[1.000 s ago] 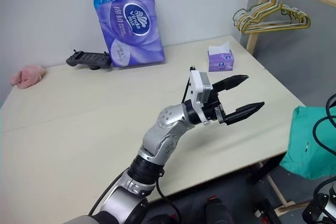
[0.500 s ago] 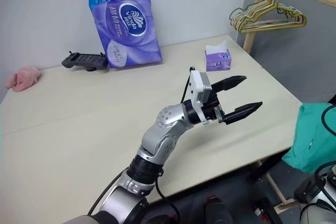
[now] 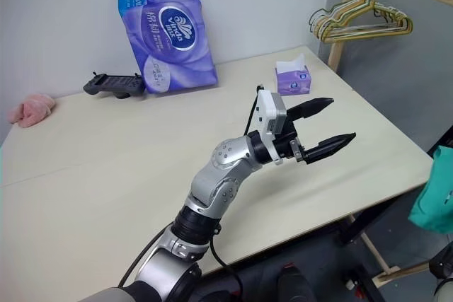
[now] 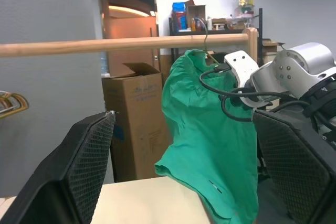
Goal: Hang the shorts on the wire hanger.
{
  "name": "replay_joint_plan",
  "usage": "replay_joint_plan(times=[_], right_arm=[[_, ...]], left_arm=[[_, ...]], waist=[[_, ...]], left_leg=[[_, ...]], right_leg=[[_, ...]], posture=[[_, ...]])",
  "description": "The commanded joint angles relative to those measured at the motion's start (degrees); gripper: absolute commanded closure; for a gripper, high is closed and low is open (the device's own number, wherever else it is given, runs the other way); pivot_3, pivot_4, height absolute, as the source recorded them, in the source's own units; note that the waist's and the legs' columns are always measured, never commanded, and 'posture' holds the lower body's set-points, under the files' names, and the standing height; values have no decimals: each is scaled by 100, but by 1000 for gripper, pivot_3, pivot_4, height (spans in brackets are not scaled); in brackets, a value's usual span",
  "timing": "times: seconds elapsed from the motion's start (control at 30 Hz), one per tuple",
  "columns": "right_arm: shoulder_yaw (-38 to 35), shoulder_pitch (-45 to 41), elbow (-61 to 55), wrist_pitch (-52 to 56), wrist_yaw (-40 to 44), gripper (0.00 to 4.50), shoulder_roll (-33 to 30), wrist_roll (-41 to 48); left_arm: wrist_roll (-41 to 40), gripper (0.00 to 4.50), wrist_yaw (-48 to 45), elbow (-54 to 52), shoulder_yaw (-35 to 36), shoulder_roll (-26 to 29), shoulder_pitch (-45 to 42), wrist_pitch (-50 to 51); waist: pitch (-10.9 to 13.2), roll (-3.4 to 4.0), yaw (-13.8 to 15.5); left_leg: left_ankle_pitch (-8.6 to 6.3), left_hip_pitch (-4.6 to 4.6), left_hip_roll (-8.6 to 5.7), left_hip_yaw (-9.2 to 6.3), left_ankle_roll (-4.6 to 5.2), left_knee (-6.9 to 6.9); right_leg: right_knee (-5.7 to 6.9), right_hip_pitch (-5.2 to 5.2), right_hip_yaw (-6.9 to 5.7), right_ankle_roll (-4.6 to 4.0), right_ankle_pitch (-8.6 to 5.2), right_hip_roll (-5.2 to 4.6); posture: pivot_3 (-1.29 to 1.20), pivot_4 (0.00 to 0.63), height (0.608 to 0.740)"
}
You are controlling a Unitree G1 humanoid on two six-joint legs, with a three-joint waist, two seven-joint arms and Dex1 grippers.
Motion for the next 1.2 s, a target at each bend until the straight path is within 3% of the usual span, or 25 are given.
replay_joint_plan(times=[0.03, 0.37, 0.87, 1.0, 1.2], right_arm=[[-199, -371, -203, -234, -204, 4500, 56, 170], [-591, -914, -657, 284, -400, 4500, 852, 626], [-763, -1114, -212, 318, -809, 4500, 583, 628], [-688, -1103, -182, 289, -793, 3391, 565, 649], [-655, -978, -415, 413, -793, 1312, 692, 628]], left_arm=[[-13, 68, 15, -218, 54, 6, -83, -25], [0, 68, -6, -245, 47, 82, -102, -7], [-2, 68, 11, -242, 62, 103, -109, -27], [-9, 0, -4, -242, 68, 114, -119, -24], [-9, 0, -1, -263, 61, 113, -124, -24]], waist=[[0, 0, -3], [1, 4, 13], [2, 4, 28], [3, 3, 30], [3, 4, 34]], left_leg=[[0, 0, 0, 1, 0, 0], [0, 7, 0, -10, -1, 5], [-2, 6, -2, -9, 2, 4], [-2, 6, -2, -9, 2, 4], [-2, 5, -2, -11, 2, 4]], right_leg=[[0, 0, 1, 1, 0, 0], [-2, 0, 9, 5, 3, -3], [-4, 0, 8, 5, 3, -5], [-4, 0, 7, 5, 2, -5], [-4, 0, 6, 6, 2, -4]], posture=[[-340, 124, 740], [-330, 125, 740], [-323, 124, 740], [-321, 123, 740], [-314, 116, 740]])
